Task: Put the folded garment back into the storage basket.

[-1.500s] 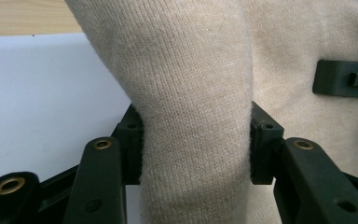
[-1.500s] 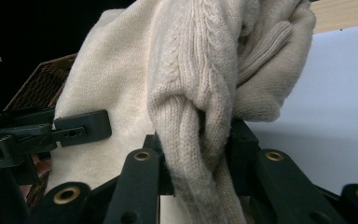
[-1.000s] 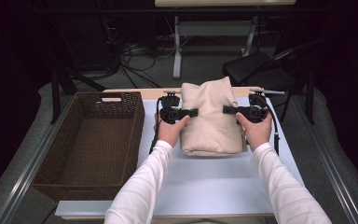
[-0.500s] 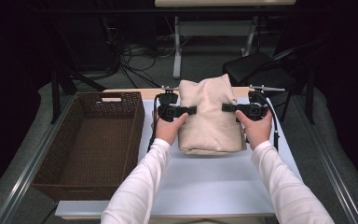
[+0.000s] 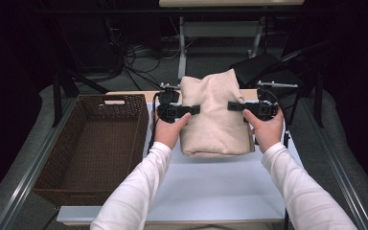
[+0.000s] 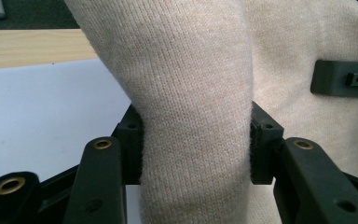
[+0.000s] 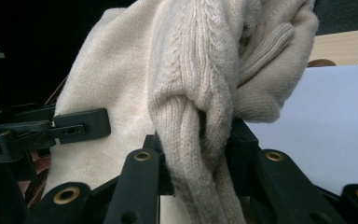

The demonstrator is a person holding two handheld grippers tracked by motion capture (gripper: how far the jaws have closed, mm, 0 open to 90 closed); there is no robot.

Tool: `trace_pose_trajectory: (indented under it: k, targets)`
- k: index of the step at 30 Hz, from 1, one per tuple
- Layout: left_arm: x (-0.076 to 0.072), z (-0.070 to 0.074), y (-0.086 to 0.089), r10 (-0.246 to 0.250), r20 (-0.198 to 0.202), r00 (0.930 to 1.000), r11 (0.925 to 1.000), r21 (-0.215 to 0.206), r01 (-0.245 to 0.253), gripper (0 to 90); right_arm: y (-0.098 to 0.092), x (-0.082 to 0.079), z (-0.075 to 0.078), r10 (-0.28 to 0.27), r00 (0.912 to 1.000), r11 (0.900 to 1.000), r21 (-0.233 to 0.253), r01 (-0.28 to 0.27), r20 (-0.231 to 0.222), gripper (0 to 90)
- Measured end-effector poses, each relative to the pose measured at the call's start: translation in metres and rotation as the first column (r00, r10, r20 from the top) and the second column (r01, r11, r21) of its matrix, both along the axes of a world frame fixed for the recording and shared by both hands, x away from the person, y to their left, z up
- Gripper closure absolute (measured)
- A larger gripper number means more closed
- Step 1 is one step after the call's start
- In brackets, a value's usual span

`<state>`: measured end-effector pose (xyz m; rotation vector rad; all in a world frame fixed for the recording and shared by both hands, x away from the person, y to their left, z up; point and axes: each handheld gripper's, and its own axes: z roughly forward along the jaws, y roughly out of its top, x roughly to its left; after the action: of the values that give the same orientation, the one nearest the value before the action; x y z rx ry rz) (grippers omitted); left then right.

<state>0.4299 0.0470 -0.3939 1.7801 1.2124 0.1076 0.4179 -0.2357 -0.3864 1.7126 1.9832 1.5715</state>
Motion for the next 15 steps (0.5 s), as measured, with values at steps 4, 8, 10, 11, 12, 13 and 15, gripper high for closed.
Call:
trace_pose_trajectory:
  k: [4,8,10,11,12,13,15]
  targets:
    - [-0.008,0.003,0.002,-0.007,0.031,0.9995,1.0,0.002,0.007,52.1,0.002,-0.006,0.003,0.007,0.9995,1.0,-0.014,-0.007,0.03,70.9]
    - [-0.017,0.005,0.006,-0.005,0.063,0.998,0.9999,-0.012,0.006,52.2,0.005,-0.016,0.007,0.019,0.9968,0.999,-0.033,-0.017,0.078,70.8]
    - [-0.022,0.006,0.007,-0.005,0.079,0.9968,0.9998,-0.019,0.007,52.2,0.007,-0.022,0.01,0.022,0.9939,0.999,-0.047,-0.017,0.108,70.8]
    - [-0.025,0.007,0.008,-0.007,0.09,0.9959,0.9998,-0.018,0.008,52.2,0.008,-0.027,0.012,0.025,0.9906,0.998,-0.056,-0.018,0.135,70.8]
    - [-0.027,0.008,0.009,-0.009,0.101,0.9949,0.9998,-0.019,0.011,52.2,0.008,-0.027,0.012,0.025,0.9906,0.998,-0.056,-0.018,0.135,70.8]
    - [-0.029,0.008,0.01,-0.007,0.111,0.9938,0.9997,-0.021,0.009,52.2,0.009,-0.029,0.013,0.028,0.9896,0.998,-0.056,-0.02,0.141,70.8]
    - [-0.034,0.01,0.011,-0.008,0.131,0.9914,0.9998,-0.018,0.01,52.2,0.01,-0.034,0.014,0.033,0.9875,0.998,-0.056,-0.024,0.154,70.8]
